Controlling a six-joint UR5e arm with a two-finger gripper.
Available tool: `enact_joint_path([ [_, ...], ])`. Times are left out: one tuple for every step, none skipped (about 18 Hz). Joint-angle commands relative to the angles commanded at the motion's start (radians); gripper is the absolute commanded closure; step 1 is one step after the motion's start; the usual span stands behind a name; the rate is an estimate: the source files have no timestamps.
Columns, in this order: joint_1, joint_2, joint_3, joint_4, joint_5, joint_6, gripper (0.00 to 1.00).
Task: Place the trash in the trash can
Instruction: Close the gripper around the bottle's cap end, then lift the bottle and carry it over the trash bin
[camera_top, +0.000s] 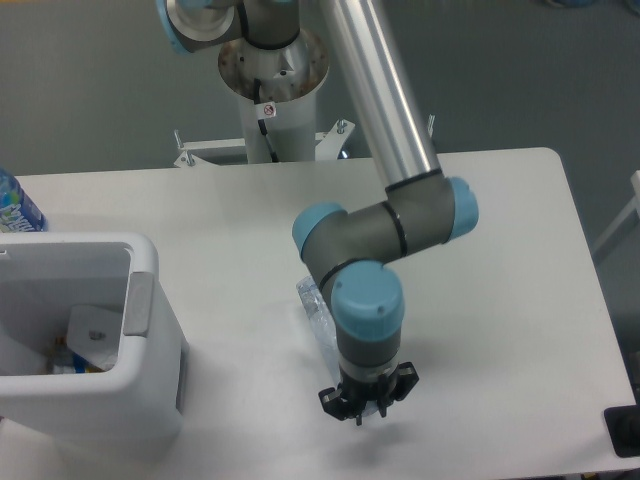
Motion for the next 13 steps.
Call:
enact_joint_path([
  [0.011, 0.031, 0.005, 0.0, -0.041, -0.005, 0.71],
  [0.02, 0.058, 0.018, 0.002, -0.084, -0.005, 0.71],
  [0.026, 0.078, 0.046, 0.002, -0.135, -0.006, 0.71],
  [0.034, 0.094, 0.075, 0.002, -0.192, -0.006, 0.71],
  [0.044, 0.111, 0.098, 0.003, -0.244, -0.006, 0.71],
  [0.054, 0.131, 0.115, 0.011, -0.293, -0.006, 0.71],
  [0.061, 0.144, 0.13, 0.023, -0.331, -0.009, 0.71],
  [0.068, 0.152, 0.149, 0.031, -0.358, -0.029, 0.71],
  [0.069, 0.158, 0.166, 0.038, -0.37, -0.055, 0.71],
  [0.069, 0.164, 0.181, 0.038, -0.375, -0.073, 0.71],
  [0.066, 0.175, 0.189, 0.038, -0.376, -0.08, 0.71],
  [0.061, 0.187, 0.189, 0.038, -0.376, -0.081, 0.71],
  [0.057, 0.192, 0.189, 0.038, -0.376, -0.081, 0.71],
])
